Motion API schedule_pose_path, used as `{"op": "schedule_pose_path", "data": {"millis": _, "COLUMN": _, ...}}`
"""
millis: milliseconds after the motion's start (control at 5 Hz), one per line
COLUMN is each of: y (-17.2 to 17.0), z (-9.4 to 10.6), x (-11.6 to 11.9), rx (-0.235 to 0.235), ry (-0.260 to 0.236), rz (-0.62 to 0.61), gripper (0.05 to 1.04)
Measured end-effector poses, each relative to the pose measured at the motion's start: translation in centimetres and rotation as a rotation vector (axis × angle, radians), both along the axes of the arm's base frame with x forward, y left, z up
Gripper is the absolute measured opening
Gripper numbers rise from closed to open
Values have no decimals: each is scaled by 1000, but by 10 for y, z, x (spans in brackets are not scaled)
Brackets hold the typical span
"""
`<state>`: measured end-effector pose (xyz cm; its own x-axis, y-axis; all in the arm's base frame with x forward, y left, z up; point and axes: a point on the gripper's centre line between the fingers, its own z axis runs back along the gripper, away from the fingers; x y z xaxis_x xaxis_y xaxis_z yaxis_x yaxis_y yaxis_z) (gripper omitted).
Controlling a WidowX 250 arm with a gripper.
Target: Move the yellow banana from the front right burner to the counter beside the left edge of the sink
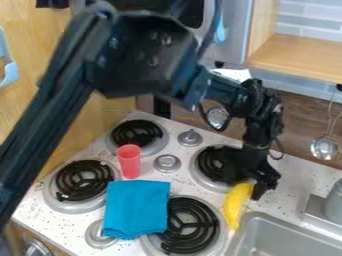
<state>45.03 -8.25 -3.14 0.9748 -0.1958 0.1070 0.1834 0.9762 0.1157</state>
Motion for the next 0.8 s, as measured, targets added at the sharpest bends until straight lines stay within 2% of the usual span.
{"op": "schedule_pose_path", "data": {"millis": 200, "y": 2, "z": 13, "x": -10, "rx": 51, "ry": -45, "rz": -80, "gripper": 1001}}
{"op": "schedule_pose_path", "data": {"millis": 400, "y": -4, "z": 31, "x": -26, "rx": 21, "ry": -86, "rz": -156, "gripper": 1001}}
{"op": "schedule_pose_path", "data": {"millis": 600, "y": -9, "z": 63, "x": -52, "rx": -86, "ry": -163, "rz": -187, "gripper": 1001}}
{"op": "schedule_pose_path", "data": {"millis": 800, "y": 13, "z": 81, "x": -75, "rx": -185, "ry": -185, "rz": -127, "gripper": 1001}}
